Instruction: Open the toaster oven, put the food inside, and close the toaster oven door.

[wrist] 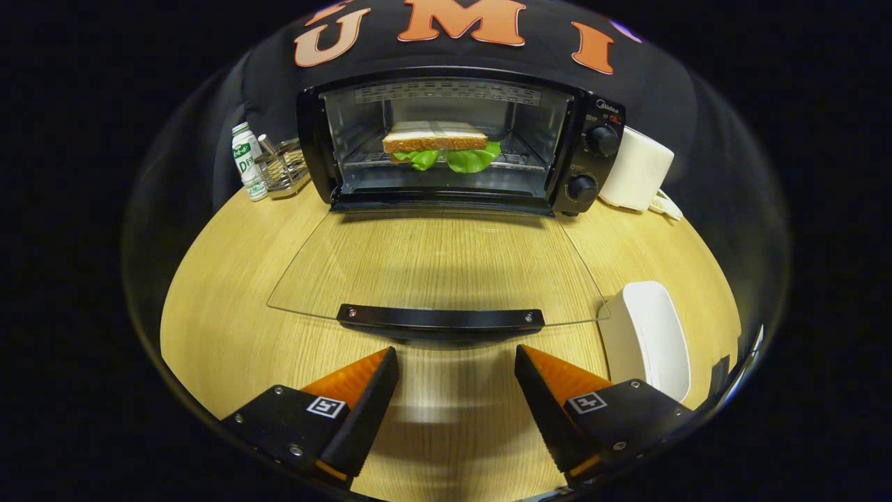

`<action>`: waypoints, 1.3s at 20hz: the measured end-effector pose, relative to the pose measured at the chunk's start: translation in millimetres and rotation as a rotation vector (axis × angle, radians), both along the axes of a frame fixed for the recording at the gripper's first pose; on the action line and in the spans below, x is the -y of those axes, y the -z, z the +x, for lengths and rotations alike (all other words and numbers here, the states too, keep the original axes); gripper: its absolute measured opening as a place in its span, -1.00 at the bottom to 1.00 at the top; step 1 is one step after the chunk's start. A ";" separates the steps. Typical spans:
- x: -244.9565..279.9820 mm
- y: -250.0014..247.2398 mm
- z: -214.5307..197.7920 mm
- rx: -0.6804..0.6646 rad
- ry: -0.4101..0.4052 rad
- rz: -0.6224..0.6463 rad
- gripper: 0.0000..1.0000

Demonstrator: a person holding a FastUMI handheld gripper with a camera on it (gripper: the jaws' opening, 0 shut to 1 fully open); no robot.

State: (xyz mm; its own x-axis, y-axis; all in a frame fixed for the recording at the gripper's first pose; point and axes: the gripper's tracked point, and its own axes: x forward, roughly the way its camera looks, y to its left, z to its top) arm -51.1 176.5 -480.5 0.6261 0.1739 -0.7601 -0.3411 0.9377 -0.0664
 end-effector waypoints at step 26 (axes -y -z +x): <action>-10.4 -92.3 28.4 0.135 -0.007 0.120 0.99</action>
State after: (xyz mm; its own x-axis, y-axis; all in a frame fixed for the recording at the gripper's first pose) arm -22.8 186.9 -388.2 0.7196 0.2631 -0.6426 -0.3429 0.9394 0.0005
